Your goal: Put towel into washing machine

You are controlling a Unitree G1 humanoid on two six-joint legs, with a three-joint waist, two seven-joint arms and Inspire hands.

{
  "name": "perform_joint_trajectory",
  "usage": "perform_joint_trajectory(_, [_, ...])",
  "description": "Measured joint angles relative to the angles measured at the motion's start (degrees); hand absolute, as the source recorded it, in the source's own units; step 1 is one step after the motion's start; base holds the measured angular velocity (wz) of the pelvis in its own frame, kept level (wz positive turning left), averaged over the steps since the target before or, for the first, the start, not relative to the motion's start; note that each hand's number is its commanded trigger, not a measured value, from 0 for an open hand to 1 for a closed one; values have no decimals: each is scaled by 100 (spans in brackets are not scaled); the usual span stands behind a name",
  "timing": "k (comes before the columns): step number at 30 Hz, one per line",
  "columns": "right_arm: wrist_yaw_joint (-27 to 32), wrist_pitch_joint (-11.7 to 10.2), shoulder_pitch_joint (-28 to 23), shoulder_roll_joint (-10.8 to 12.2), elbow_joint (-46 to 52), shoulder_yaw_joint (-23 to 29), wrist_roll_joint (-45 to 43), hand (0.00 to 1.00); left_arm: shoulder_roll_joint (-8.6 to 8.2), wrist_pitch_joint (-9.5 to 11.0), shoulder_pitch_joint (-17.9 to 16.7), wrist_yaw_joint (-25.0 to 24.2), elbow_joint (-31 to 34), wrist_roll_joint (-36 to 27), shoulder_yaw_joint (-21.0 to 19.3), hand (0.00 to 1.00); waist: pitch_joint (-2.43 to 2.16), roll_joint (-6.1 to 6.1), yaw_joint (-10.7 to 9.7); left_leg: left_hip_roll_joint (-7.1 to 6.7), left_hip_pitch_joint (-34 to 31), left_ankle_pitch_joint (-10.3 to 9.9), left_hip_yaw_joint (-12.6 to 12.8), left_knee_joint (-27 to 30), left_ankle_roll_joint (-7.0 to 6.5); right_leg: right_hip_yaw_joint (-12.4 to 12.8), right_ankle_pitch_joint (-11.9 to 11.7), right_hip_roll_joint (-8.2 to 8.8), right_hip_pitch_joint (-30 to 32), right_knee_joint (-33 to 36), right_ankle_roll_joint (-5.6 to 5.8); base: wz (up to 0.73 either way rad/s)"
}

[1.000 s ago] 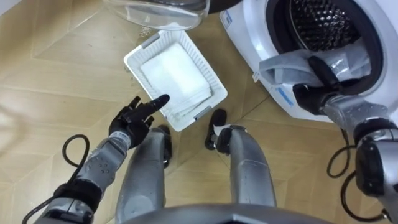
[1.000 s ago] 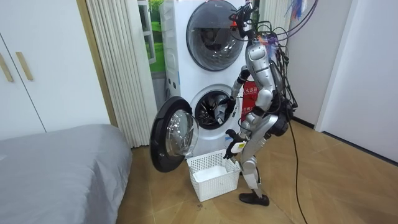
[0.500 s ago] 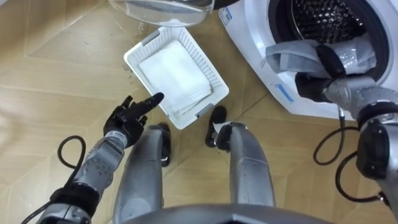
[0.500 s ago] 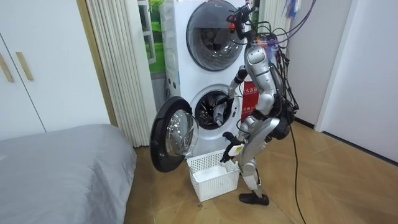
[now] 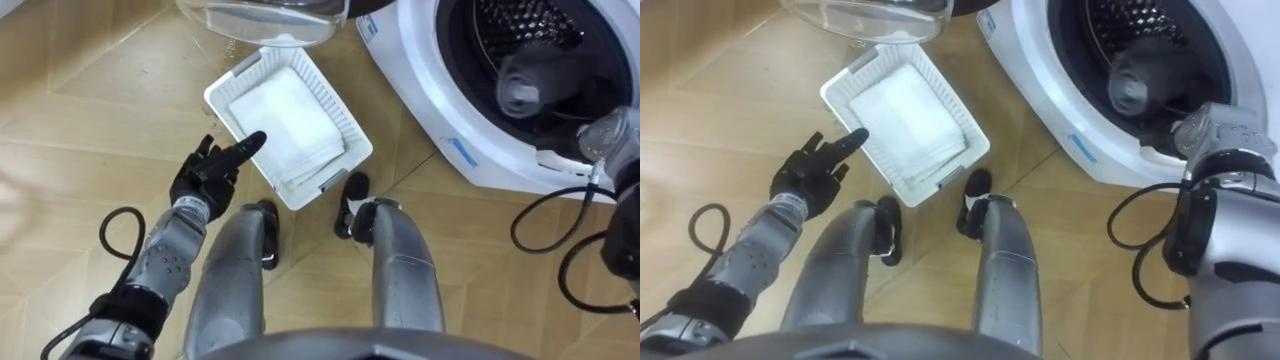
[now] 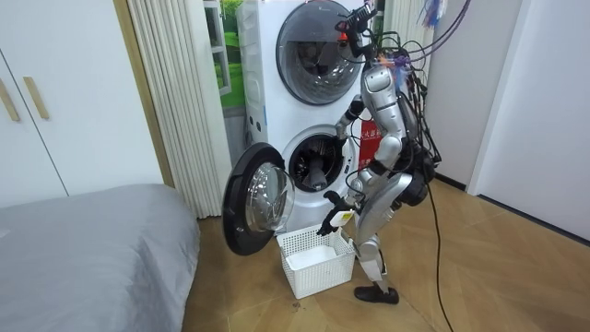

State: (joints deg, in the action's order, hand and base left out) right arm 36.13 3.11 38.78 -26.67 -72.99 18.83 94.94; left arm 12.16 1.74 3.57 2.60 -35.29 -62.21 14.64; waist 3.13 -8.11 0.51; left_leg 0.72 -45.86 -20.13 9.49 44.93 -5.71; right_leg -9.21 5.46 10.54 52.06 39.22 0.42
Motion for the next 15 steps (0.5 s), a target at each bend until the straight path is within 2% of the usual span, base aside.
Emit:
perform_joint_trajectory(3, [61,-125,-4,0,-8,0,56,0,3,45,17,-91,-89,21,138,0,2,45,36,64,111,9,150,-115,-13,0,-13,2,-80,-68,5,1])
perform_joint_trajectory(8, [76,-309,-65,0,-42,-1,132,0,-29,133,19,-167,-210,249,136,0,-3,82,107,66,184,18,197,-228,-18,-8,-25,0,-140,-168,20,-1])
perform_joint_trajectory(15, [197,-504,-63,0,-41,-2,184,0,-38,323,241,-227,-465,453,139,0,5,117,127,61,242,31,241,-349,-45,-32,-54,10,-191,-275,60,-1])
